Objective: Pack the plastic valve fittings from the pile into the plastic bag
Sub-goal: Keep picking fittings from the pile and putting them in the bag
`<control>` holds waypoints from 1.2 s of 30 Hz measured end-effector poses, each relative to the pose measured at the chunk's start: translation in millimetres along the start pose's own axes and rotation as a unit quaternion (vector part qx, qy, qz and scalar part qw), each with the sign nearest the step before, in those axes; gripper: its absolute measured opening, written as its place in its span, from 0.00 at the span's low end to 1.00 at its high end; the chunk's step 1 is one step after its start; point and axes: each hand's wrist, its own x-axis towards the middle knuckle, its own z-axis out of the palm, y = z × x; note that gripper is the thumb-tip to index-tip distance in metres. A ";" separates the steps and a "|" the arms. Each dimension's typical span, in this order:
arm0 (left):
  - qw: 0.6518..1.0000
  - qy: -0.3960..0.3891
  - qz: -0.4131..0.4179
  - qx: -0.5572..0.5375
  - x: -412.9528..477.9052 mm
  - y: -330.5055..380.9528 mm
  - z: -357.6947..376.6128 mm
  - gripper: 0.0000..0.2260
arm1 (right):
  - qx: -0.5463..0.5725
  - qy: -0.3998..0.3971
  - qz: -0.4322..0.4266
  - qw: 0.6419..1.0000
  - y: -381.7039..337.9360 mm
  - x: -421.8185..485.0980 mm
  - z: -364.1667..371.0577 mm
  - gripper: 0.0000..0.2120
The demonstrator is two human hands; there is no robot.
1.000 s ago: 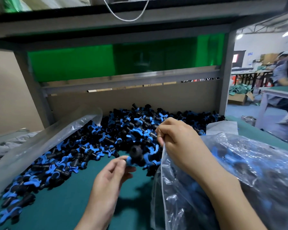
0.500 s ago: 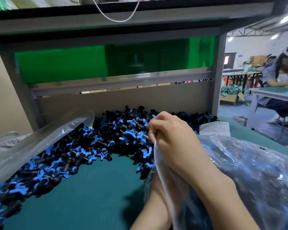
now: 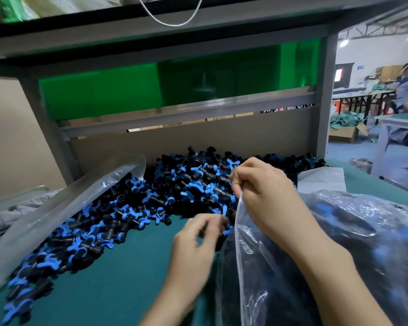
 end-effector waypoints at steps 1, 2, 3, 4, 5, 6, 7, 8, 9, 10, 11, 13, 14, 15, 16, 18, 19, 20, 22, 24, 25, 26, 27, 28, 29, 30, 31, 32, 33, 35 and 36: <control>0.999 0.042 -0.030 0.015 -1.2 -11.8 -16.5 0.09 | -0.001 -0.002 0.001 1.000 0.9 0.4 0.0 0.19; 0.995 0.061 -0.064 0.040 -2.2 -24.5 -31.3 0.09 | -0.003 -0.006 0.004 1.000 2.0 0.3 0.3 0.19; 0.991 0.057 -0.099 0.073 -4.0 -35.9 -39.1 0.09 | -0.006 -0.011 0.006 1.000 2.9 0.5 1.1 0.18; 0.982 0.048 -0.144 0.112 -4.8 -46.8 -43.1 0.08 | -0.012 -0.018 0.009 1.000 4.1 0.7 2.0 0.18; 0.970 0.043 -0.173 0.167 -4.0 -62.6 -48.7 0.06 | -0.019 -0.025 0.011 0.999 5.4 0.6 3.2 0.17; 0.955 0.031 -0.198 0.217 -1.1 -78.2 -61.0 0.07 | -0.028 -0.030 0.014 0.999 6.8 0.6 4.4 0.17; 0.938 0.010 -0.221 0.268 3.1 -91.6 -74.7 0.10 | -0.037 -0.032 0.015 0.999 8.2 0.7 5.0 0.17; 0.922 -0.011 -0.248 0.298 6.7 -99.0 -83.9 0.13 | -0.045 -0.034 0.016 0.998 9.3 0.9 5.6 0.17; 0.909 -0.033 -0.263 0.323 10.0 -105.6 -89.5 0.16 | -0.052 -0.036 0.016 0.998 9.9 0.9 6.0 0.17; 0.899 -0.052 -0.268 0.341 13.7 -110.9 -92.0 0.18 | -0.061 -0.037 0.014 0.997 10.1 1.0 6.4 0.17; 0.895 -0.062 -0.270 0.350 18.1 -115.6 -92.3 0.19 | -0.071 -0.039 0.012 0.997 10.1 1.0 6.9 0.18; 0.876 -0.090 -0.275 0.385 29.2 -118.5 -88.9 0.21 | -0.095 -0.042 0.009 0.995 10.3 1.0 8.4 0.18; 0.863 -0.107 -0.277 0.408 34.9 -120.5 -85.6 0.21 | -0.105 -0.043 0.010 0.993 10.9 1.0 9.2 0.18; 0.851 -0.120 -0.280 0.428 40.3 -122.3 -81.5 0.22 | -0.113 -0.044 0.011 0.993 11.8 0.8 10.1 0.18; 0.837 -0.132 -0.280 0.451 44.8 -123.2 -76.9 0.22 | -0.119 -0.044 0.012 0.992 12.7 0.7 11.0 0.18; 0.816 -0.142 -0.279 0.486 53.2 -125.6 -68.5 0.22 | -0.123 -0.044 0.013 0.991 13.8 0.1 11.5 0.17; 0.807 -0.144 -0.281 0.499 56.6 -126.6 -65.6 0.21 | -0.123 -0.043 0.013 0.991 14.4 0.0 11.6 0.16; 0.799 -0.143 -0.284 0.510 59.4 -126.5 -63.3 0.20 | -0.123 -0.043 0.012 0.991 15.2 0.5 11.9 0.16; 0.796 -0.124 -0.287 0.518 60.3 -126.9 -61.0 0.16 | -0.125 -0.043 0.012 0.991 17.3 1.5 12.5 0.16; 0.804 -0.094 -0.264 0.524 53.8 -129.5 -61.4 0.11 | -0.126 -0.039 0.014 0.991 19.0 1.8 12.6 0.16; 0.812 -0.076 -0.248 0.523 48.7 -130.6 -62.9 0.08 | -0.125 -0.038 0.015 0.991 19.1 2.1 12.5 0.16; 0.827 -0.048 -0.235 0.508 42.1 -130.7 -64.1 0.07 | -0.125 -0.037 0.016 0.991 19.3 1.8 12.3 0.16; 0.850 -0.008 -0.225 0.475 35.0 -129.9 -65.2 0.07 | -0.125 -0.038 0.017 0.991 19.3 1.4 11.9 0.15; 0.876 0.041 -0.223 0.426 27.7 -127.0 -66.2 0.06 | -0.123 -0.038 0.018 0.992 19.0 1.3 11.4 0.15; 0.898 0.089 -0.229 0.365 19.9 -123.0 -67.5 0.05 | -0.121 -0.039 0.018 0.992 18.5 1.0 11.0 0.16; 0.916 0.134 -0.239 0.294 14.1 -118.5 -68.7 0.04 | -0.119 -0.039 0.017 0.992 18.1 1.4 10.8 0.16; 0.927 0.174 -0.253 0.217 7.0 -113.7 -70.1 0.04 | -0.119 -0.040 0.017 0.992 17.8 1.3 10.9 0.17; 0.931 0.210 -0.262 0.142 0.4 -108.7 -71.1 0.04 | -0.119 -0.040 0.017 0.992 17.7 1.3 11.0 0.17; 0.933 0.237 -0.262 0.074 -6.2 -104.4 -72.4 0.04 | -0.119 -0.039 0.018 0.992 17.4 1.2 11.0 0.17; 0.929 0.264 -0.259 -0.025 -17.1 -96.2 -73.8 0.05 | -0.125 -0.041 0.017 0.991 16.9 1.0 11.6 0.18; 0.927 0.263 -0.261 -0.057 -20.1 -93.4 -74.0 0.06 | -0.130 -0.042 0.017 0.990 16.9 0.9 11.9 0.18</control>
